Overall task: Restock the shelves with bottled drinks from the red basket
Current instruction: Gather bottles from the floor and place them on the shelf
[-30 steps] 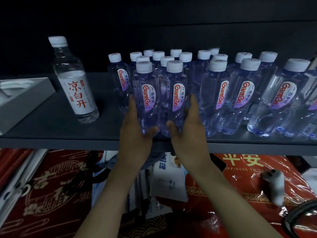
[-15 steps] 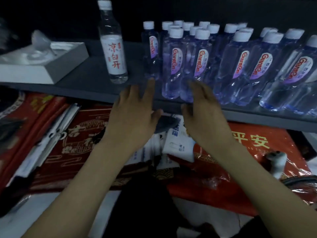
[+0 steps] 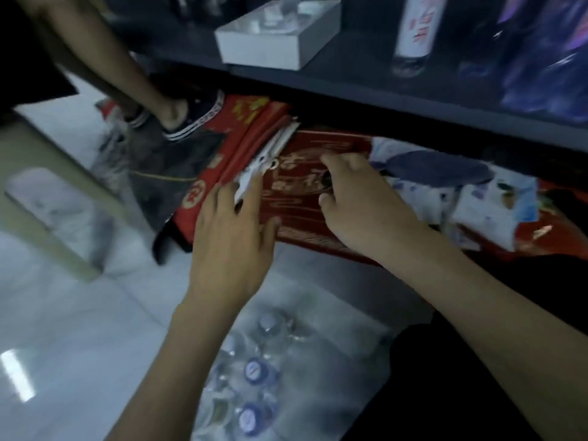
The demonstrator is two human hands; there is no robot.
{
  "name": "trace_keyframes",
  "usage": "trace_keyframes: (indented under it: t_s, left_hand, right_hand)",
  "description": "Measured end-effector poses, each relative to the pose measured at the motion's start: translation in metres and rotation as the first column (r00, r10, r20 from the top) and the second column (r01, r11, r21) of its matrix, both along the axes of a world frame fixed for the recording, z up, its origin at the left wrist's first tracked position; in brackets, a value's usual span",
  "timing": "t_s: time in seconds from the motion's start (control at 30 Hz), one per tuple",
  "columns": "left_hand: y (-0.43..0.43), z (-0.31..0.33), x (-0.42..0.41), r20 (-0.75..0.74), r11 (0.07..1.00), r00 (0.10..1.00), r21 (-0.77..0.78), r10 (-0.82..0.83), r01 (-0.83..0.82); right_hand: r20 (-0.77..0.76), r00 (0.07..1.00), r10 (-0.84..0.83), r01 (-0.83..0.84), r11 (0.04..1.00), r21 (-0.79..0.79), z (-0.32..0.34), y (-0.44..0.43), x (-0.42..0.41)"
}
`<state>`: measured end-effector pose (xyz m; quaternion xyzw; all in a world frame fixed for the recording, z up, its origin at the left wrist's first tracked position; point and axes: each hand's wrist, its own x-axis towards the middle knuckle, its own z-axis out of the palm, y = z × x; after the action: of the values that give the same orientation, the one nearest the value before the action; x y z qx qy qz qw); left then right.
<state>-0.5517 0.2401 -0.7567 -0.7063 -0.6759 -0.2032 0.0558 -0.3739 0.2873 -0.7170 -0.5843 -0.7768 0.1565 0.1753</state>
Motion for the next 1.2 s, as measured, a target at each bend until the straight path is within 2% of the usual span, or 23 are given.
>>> trace_keyframes:
  t_s: [0.13, 0.23, 0.3, 0.4, 0.53, 0.63, 0.83, 0.93, 1.07, 1.2]
  left_hand:
    - [-0.064, -0.073, -0.064, 0.152, 0.955, 0.962, -0.231, 0.226, -0.188]
    - [-0.118, -0.118, -0.094, 0.267, 0.856, 0.868, -0.437, 0.418, -0.278]
    - [-0.149, -0.142, -0.103, 0.335, 0.81, 0.792, -0.499, 0.51, -0.31]
    - [-0.187, -0.18, -0.098, 0.383, 0.73, 0.704, -0.622, 0.598, -0.281]
    - [-0.211, -0.226, -0.064, 0.385, 0.587, 0.628, -0.797, 0.676, -0.143]
    - [-0.215, -0.26, -0.043, 0.438, 0.556, 0.558, -0.829, 0.705, -0.052]
    - [-0.207, -0.306, -0.033, 0.512, 0.58, 0.362, -0.807, 0.779, -0.106]
    - [-0.205, -0.317, -0.03, 0.518, 0.577, 0.315, -0.806, 0.795, -0.134]
    - [-0.202, -0.328, -0.031, 0.529, 0.572, 0.27, -0.813, 0.804, -0.11]
    - [-0.204, -0.355, -0.035, 0.57, 0.592, 0.195, -0.802, 0.798, -0.082]
  right_hand:
    - [-0.015, 0.994, 0.107, -0.107, 0.973, -0.205, -0.055, -0.011, -0.075]
    - [-0.002, 0.987, 0.161, -0.149, 0.913, -0.38, -0.102, -0.032, -0.118]
    - [0.0, 0.979, 0.203, -0.179, 0.862, -0.474, -0.134, -0.052, -0.139]
    - [-0.011, 0.968, 0.249, -0.215, 0.814, -0.54, -0.188, -0.088, -0.154]
    - [0.036, 0.921, 0.387, -0.268, 0.7, -0.662, -0.242, -0.131, -0.139]
    - [0.08, 0.877, 0.474, -0.301, 0.672, -0.677, -0.261, -0.131, -0.128]
    - [0.074, 0.909, 0.411, -0.248, 0.673, -0.697, -0.28, -0.12, -0.124]
    - [0.056, 0.913, 0.404, -0.263, 0.688, -0.676, -0.289, -0.122, -0.127]
    - [0.046, 0.881, 0.47, -0.301, 0.635, -0.712, -0.299, -0.123, -0.128]
    - [0.085, 0.888, 0.451, -0.257, 0.642, -0.722, -0.305, -0.122, -0.124]
